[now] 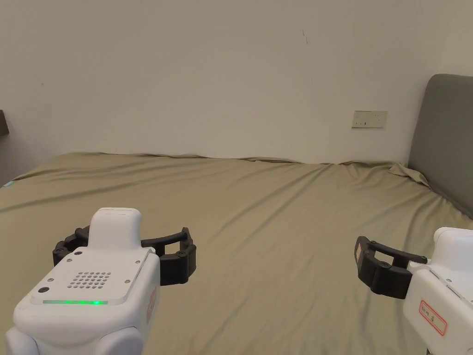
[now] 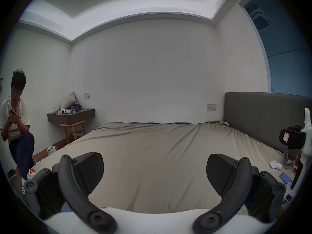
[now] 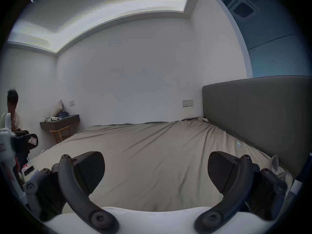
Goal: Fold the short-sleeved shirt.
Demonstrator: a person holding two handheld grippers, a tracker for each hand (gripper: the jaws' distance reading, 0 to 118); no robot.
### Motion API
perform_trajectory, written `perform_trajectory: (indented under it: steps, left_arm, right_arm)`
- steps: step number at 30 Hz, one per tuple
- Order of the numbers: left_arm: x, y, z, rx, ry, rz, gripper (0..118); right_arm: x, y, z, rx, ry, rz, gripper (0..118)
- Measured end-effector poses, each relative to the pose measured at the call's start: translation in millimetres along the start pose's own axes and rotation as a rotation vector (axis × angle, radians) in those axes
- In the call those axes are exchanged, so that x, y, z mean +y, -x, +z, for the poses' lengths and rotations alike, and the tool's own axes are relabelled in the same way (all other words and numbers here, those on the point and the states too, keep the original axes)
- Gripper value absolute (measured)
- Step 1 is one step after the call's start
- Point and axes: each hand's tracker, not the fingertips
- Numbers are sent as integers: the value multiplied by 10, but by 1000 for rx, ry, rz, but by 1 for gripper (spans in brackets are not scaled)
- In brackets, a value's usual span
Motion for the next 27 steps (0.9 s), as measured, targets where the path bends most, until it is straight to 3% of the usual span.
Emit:
perform_trajectory:
  steps: [6, 15, 21, 27]
  left_arm:
    - [0, -29, -1, -13, 1, -14, 118]
    - [28, -23, -38, -21, 32, 2, 118]
    - [121, 5, -23, -22, 26, 36, 118]
    - [151, 54, -40, -3, 26, 41, 118]
  right_arm:
    - [18, 43, -28, -90, 49, 61, 118]
    - [-13, -42, -39, 6, 106, -17, 118]
    - [-5, -32, -71, -26, 144, -2, 118]
    - [52, -10, -43, 5, 157, 2, 118]
